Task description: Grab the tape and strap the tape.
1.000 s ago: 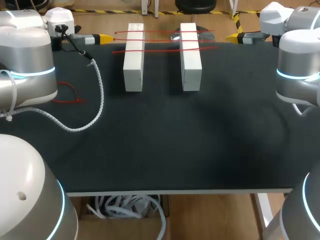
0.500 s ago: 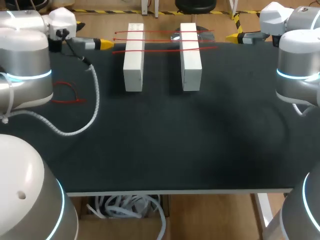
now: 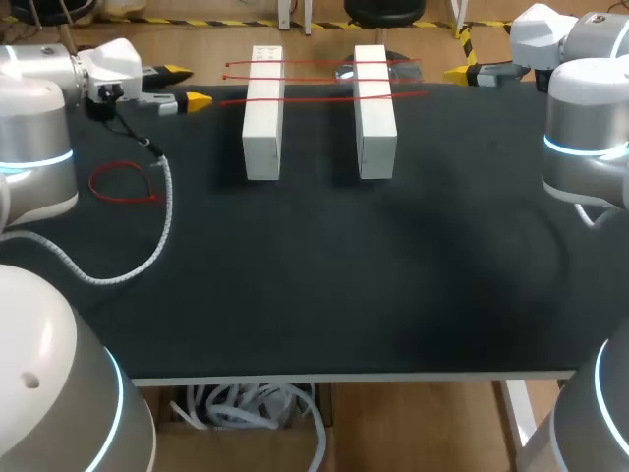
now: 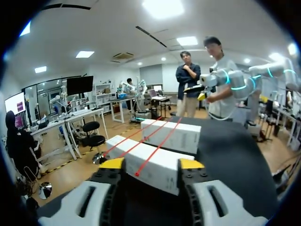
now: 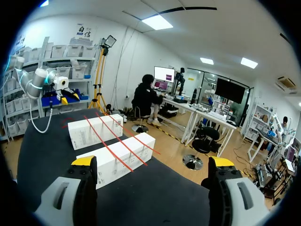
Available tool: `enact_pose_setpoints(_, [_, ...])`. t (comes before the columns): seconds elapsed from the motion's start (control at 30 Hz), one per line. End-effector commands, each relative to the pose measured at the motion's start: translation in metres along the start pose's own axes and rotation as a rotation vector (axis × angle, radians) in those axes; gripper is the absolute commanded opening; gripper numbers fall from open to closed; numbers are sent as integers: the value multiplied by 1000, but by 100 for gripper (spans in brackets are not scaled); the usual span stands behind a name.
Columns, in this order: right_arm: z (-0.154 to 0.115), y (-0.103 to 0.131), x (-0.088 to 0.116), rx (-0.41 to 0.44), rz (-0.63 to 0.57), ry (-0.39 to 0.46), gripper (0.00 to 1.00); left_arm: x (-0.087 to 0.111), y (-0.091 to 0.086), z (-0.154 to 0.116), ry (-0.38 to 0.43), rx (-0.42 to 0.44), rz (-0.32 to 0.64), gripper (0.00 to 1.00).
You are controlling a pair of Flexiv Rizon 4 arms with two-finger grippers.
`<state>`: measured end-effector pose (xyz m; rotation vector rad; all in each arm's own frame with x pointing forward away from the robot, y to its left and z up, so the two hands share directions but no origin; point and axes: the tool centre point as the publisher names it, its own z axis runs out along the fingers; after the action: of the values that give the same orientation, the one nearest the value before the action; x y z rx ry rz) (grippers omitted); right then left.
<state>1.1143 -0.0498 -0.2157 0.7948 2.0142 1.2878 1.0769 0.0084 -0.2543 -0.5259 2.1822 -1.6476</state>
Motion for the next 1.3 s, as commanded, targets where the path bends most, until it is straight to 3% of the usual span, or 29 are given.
enact_pose_setpoints(0.03, [0, 0, 0, 0, 0, 0, 100, -3, 3, 8, 17, 5, 3, 50])
enact_pose_setpoints(0.07, [0, 0, 0, 0, 0, 0, 100, -3, 4, 9, 22, 6, 4, 66])
enact_pose_setpoints(0.1, [0, 0, 0, 0, 0, 0, 100, -3, 4, 10, 32, 12, 4, 71])
enact_pose_setpoints(0.17, [0, 0, 0, 0, 0, 0, 100, -3, 4, 12, 53, 28, 4, 62])
enact_pose_setpoints(0.2, [0, 0, 0, 0, 0, 0, 100, -2, 4, 12, 54, 27, 6, 49])
enact_pose_setpoints(0.27, [0, 0, 0, 0, 0, 0, 100, -3, 6, 14, 61, 24, 8, 54])
enact_pose_setpoints(0.4, [0, 0, 0, 0, 0, 0, 100, -5, 10, 19, 79, 20, 8, 52])
enact_pose_setpoints(0.47, [0, 0, 0, 0, 0, 0, 100, -6, 12, 20, 94, 25, 9, 42])
enact_pose_setpoints(0.53, [0, 0, 0, 0, 0, 0, 100, -7, 14, 22, 107, 25, 5, 44])
enact_pose_setpoints(0.6, [0, 0, 0, 0, 0, 0, 100, -7, 16, 24, 111, 25, 9, 27])
enact_pose_setpoints(0.67, [0, 0, 0, 0, 0, 0, 100, -7, 16, 24, 118, 29, 5, 33])
enact_pose_setpoints(0.7, [0, 0, 0, 0, 0, 0, 100, -7, 17, 25, 120, 32, 5, 42])
enact_pose_setpoints(0.83, [0, 0, 0, 0, 0, 0, 100, -8, 20, 27, 130, 45, 4, 45])
enact_pose_setpoints(0.9, [0, 0, 0, 0, 0, 0, 100, -8, 21, 28, 147, 62, 9, 53])
enact_pose_setpoints(0.97, [0, 0, 0, 0, 0, 0, 100, -7, 22, 27, 173, 87, 8, 45])
enact_pose_setpoints(1.1, [0, 0, 0, 0, 0, 0, 100, -5, 23, 27, 191, 103, 22, 47])
enact_pose_setpoints(1.17, [0, 0, 0, 0, 0, 0, 100, -5, 25, 29, 191, 106, 22, 38])
enact_pose_setpoints(1.3, [0, 0, 0, 0, 0, 0, 100, -7, 30, 33, 187, 105, 23, 45])
